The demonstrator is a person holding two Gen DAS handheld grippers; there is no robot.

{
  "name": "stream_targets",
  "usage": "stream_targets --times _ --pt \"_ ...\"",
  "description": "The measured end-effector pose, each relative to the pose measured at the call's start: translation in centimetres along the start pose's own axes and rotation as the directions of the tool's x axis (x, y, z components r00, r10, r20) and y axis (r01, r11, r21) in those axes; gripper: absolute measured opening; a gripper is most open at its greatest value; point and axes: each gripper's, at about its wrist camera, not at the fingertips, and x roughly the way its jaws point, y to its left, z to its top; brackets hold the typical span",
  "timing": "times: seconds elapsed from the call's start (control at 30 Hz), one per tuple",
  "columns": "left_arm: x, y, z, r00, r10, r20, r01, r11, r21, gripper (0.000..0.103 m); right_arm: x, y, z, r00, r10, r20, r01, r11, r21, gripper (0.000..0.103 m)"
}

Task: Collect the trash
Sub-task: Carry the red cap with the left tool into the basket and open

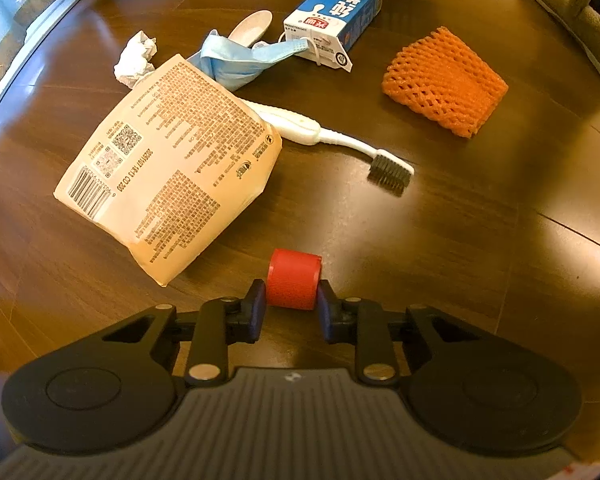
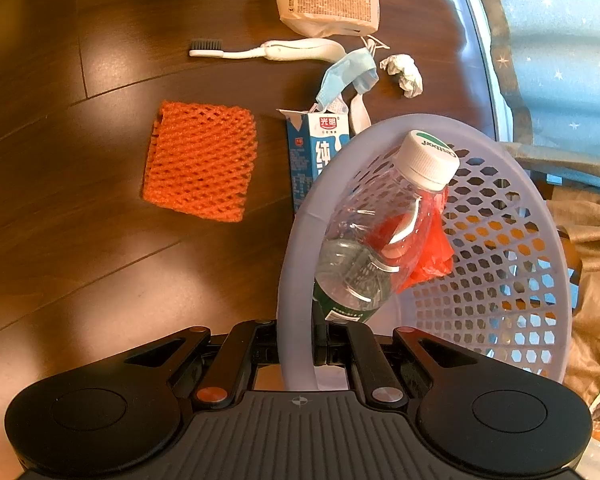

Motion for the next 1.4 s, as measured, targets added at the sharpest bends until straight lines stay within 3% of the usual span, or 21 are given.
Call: stream_targets --times 0.3,0.67,1.03,1.4 --pt "-1.6 -0.1 1.2 1.000 -0.010 0.029 0.010 1.000 0.007 0.022 0.0 0.0 0.1 1.000 0.000 0.001 0.000 1.000 -0.005 0.003" --pt "-7.6 0.0 6.9 0.989 0.019 0.146 -0.021 1.000 0.012 0.022 0.0 0.2 0.0 1.000 -0.004 -0.001 0.004 1.000 -0.019 0.003" --pt "-14.9 -1.0 15.9 0.951 0.024 0.307 -0.043 0.998 0.054 0.022 -0.2 0.6 0.0 1.000 -0.006 0.002 0.006 1.000 -0.021 0.003" --pt "-14.9 -2.9 23.5 0.917 -0.022 0.399 -0.022 0.994 0.105 0.022 -0.5 0.6 0.1 1.000 -0.001 0.013 0.001 1.000 -0.023 0.003"
